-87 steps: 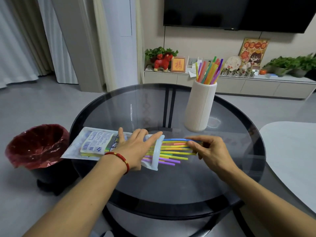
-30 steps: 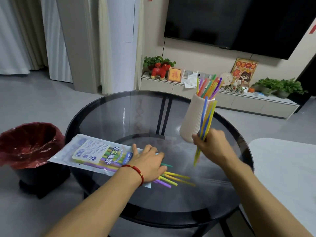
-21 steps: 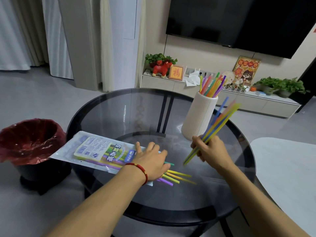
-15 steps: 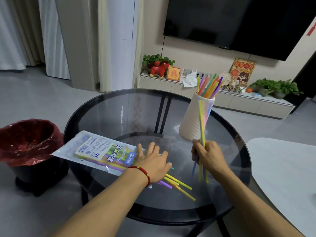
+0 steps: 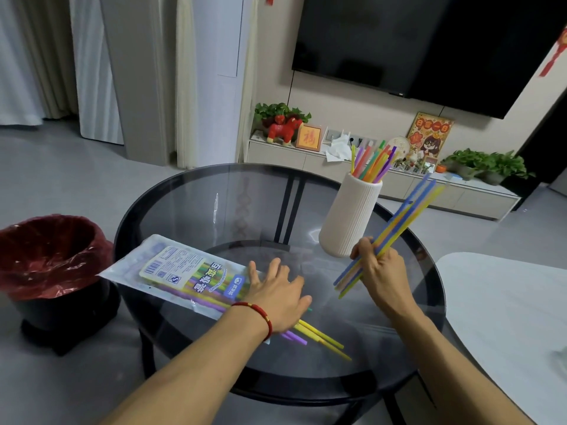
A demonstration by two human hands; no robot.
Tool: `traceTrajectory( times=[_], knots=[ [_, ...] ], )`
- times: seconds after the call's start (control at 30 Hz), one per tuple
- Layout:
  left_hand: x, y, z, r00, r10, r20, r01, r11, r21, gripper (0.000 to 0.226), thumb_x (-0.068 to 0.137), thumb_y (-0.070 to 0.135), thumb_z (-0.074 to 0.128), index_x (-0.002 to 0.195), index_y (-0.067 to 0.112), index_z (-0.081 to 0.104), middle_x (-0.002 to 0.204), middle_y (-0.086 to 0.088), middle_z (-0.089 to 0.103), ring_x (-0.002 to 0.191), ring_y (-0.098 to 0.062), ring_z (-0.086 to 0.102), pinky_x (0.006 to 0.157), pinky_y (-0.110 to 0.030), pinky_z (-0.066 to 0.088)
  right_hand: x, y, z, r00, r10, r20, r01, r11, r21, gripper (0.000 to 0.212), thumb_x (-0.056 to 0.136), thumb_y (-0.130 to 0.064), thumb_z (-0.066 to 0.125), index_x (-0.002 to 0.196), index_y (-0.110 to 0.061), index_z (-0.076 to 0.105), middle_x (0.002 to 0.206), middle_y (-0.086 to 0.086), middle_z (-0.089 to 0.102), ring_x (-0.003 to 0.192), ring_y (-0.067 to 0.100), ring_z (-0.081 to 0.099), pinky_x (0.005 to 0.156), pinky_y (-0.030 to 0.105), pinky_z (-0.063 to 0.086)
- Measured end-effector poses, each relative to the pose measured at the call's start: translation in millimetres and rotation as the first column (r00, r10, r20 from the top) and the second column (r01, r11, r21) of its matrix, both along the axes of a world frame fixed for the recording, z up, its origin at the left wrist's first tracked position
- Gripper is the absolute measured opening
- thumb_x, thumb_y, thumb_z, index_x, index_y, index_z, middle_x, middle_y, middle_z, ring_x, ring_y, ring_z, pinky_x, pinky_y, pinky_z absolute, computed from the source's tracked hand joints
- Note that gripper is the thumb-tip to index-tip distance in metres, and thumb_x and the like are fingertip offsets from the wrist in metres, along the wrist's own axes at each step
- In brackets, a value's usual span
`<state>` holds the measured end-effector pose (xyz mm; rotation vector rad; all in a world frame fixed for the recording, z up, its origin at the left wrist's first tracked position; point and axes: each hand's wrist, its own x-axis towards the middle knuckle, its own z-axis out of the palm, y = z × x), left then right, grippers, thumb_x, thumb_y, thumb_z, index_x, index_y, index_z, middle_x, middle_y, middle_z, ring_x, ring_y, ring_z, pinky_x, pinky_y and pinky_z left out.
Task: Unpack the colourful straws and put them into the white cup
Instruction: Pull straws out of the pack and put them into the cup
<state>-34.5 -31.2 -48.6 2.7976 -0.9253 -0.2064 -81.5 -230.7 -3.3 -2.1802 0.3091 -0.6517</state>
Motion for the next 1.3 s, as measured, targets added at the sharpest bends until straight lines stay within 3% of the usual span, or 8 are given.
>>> traceTrajectory(
  times=[0.1,0.27,0.57,0.77,0.9,1.0,1.17,1.3],
  knots=[
    [0.8,-0.7,-3.4,1.0,0.002,-0.005,-0.002,1.0,0.001,0.052,0.1,0.049,0.026,0.141,0.021,0.042,0.155,-0.012,0.027,0.15,-0.028,-0.001,0.112,-0.072,-0.005,-4.5,0.1,-9.3,0.992,0.039,-0.124,-0.056,0.99,-0.132,0.043,0.11,-0.031,0.046,0.082,-0.008,0.068,0.077,0.008,0.067,0.067,0.021,0.067,0.067,0.041,0.061],
    [2.2,-8.0,-4.6,0.994,0.09,-0.064,-0.1,0.977,-0.186,0.045,0.1,0.043,0.03,0.138,0.023,0.044,0.15,-0.007,0.035,0.149,-0.025,0.004,0.115,-0.066,-0.005,-0.9,-7.5,-2.8,0.999,-0.029,-0.021,0.029,1.0,-0.006,0.04,0.106,-0.026,0.051,0.075,-0.011,0.07,0.05,0.008,0.065,0.036,0.01,0.059,0.041,0.023,0.053],
    [10.4,-17.7,17.0,0.961,0.275,0.026,-0.198,0.752,-0.629,0.029,0.096,0.026,0.047,0.123,0.019,0.052,0.129,-0.007,0.055,0.137,-0.024,0.027,0.113,-0.04,0.024,49.6,-33.0,91.0,0.867,-0.329,0.374,0.02,0.774,0.633,0.025,0.092,-0.018,0.058,0.072,-0.009,0.071,0.05,0.002,0.064,0.042,0.017,0.06,0.041,0.027,0.051],
    [15.5,-17.9,17.9,0.954,0.299,0.009,-0.227,0.744,-0.628,0.031,0.096,0.026,0.047,0.125,0.018,0.051,0.126,-0.007,0.056,0.131,-0.023,0.033,0.109,-0.04,0.032,84.5,-39.4,129.8,0.866,-0.28,0.414,0.265,0.96,0.094,0.041,0.102,-0.028,0.052,0.084,0.002,0.073,0.072,0.021,0.073,0.053,0.025,0.07,0.049,0.04,0.062],
    [15.4,-18.7,17.1,0.954,0.301,-0.004,-0.238,0.746,-0.622,0.031,0.095,0.027,0.047,0.125,0.019,0.05,0.123,-0.006,0.057,0.127,-0.022,0.035,0.104,-0.043,0.037,102.3,-39.1,134.4,0.919,-0.258,0.298,0.305,0.944,-0.123,0.045,0.102,-0.025,0.051,0.081,0.007,0.073,0.066,0.022,0.071,0.035,0.005,0.06,0.033,0.019,0.048],
    [15.9,-18.5,18.6,0.953,0.301,-0.012,-0.241,0.737,-0.632,0.03,0.095,0.027,0.047,0.124,0.019,0.05,0.121,-0.006,0.057,0.125,-0.022,0.036,0.102,-0.043,0.038,109.5,-35.8,136.5,0.945,-0.245,0.218,0.298,0.919,-0.258,0.043,0.099,-0.024,0.052,0.073,0.005,0.069,0.071,0.026,0.07,0.055,0.032,0.064,0.049,0.034,0.052],
    [14.3,-18.3,20.3,0.955,0.297,-0.02,-0.241,0.733,-0.637,0.031,0.095,0.027,0.048,0.124,0.019,0.049,0.119,-0.006,0.057,0.125,-0.022,0.037,0.102,-0.042,0.04,112.1,-29.8,145.5,0.937,-0.343,0.06,0.339,0.858,-0.385,0.037,0.094,-0.034,0.058,0.072,-0.005,0.064,0.075,0.017,0.063,0.067,0.036,0.058,0.06,0.034,0.039],
    [13.5,-17.1,21.3,0.954,0.298,-0.02,-0.242,0.736,-0.632,0.031,0.095,0.027,0.049,0.125,0.019,0.049,0.119,-0.006,0.057,0.125,-0.022,0.037,0.101,-0.042,0.041,109.4,-31.3,157.0,0.938,-0.337,0.08,0.346,0.898,-0.273,0.046,0.09,-0.042,0.065,0.06,-0.009,0.052,0.076,0.014,0.057,0.059,0.027,0.05,0.052,0.031,0.036]
  ],
)
